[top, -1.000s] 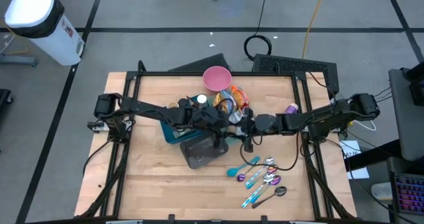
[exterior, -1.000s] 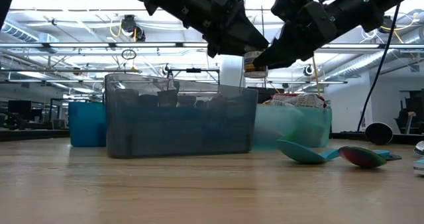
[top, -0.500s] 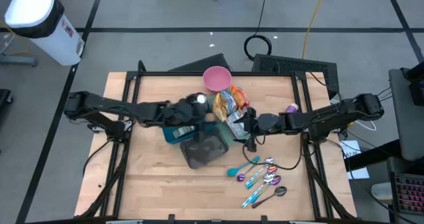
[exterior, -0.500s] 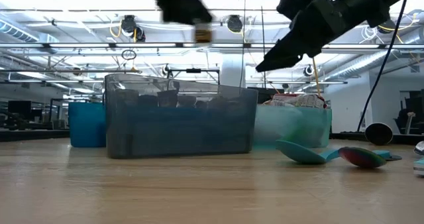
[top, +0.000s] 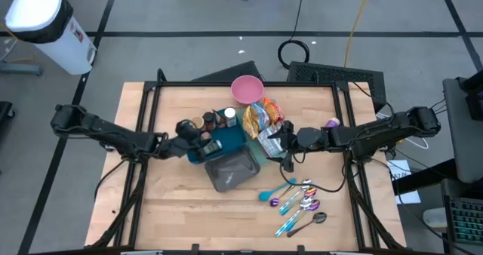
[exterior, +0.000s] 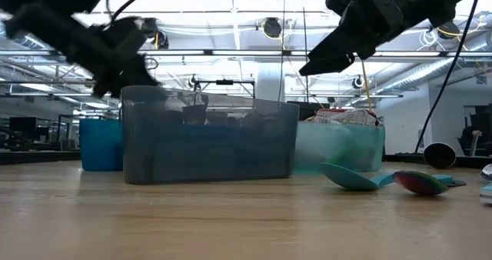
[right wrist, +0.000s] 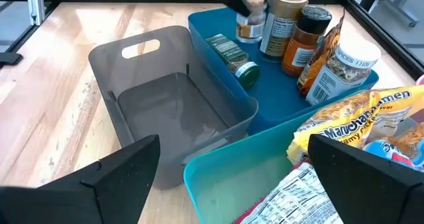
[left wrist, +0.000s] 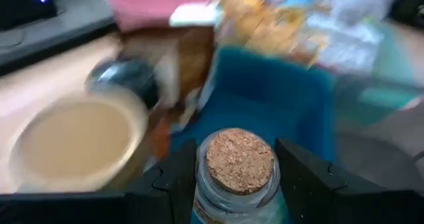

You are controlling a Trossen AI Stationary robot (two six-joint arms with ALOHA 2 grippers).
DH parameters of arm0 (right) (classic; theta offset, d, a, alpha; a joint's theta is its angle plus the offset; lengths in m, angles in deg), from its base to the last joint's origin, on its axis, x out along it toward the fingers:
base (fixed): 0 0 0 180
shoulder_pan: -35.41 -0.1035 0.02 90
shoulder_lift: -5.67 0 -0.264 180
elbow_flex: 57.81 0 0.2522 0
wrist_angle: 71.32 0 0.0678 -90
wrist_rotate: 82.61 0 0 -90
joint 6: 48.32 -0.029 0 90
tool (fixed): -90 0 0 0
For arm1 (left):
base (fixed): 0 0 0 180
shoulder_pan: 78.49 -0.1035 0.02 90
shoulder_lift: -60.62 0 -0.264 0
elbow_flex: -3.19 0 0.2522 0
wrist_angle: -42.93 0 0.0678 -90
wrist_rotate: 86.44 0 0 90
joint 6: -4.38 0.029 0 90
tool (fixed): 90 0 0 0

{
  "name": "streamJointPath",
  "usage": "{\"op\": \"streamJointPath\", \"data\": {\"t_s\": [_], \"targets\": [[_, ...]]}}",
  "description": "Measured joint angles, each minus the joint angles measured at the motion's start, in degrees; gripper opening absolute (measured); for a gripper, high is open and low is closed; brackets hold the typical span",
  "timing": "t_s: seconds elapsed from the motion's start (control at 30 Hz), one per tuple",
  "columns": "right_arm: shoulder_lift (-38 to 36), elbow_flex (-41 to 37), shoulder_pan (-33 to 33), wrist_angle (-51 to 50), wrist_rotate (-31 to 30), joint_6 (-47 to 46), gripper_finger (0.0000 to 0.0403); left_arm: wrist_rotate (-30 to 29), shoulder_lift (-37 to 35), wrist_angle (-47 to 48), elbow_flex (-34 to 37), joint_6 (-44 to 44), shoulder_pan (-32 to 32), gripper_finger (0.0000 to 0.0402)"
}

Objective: Pick & Place Food Item
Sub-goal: Put the brown seasoning bottle into the blue bin

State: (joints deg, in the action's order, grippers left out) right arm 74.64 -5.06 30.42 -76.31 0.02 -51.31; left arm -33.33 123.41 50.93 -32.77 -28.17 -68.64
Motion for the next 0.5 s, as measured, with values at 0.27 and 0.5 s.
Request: {"op": "streamJointPath", "data": {"t_s": [0.27,0.5], "targets": [[0.02,0.0,0.0,0.2,-0.01,-1.06,0.0377,-6.03,-0.16,0.25,6.77,-9.23,3.04,0.0176],[0.02,0.02,0.0,0.18,-0.03,-1.07,0.0377,-6.96,-0.21,8.49,6.8,-15.51,3.08,0.0176]]}}
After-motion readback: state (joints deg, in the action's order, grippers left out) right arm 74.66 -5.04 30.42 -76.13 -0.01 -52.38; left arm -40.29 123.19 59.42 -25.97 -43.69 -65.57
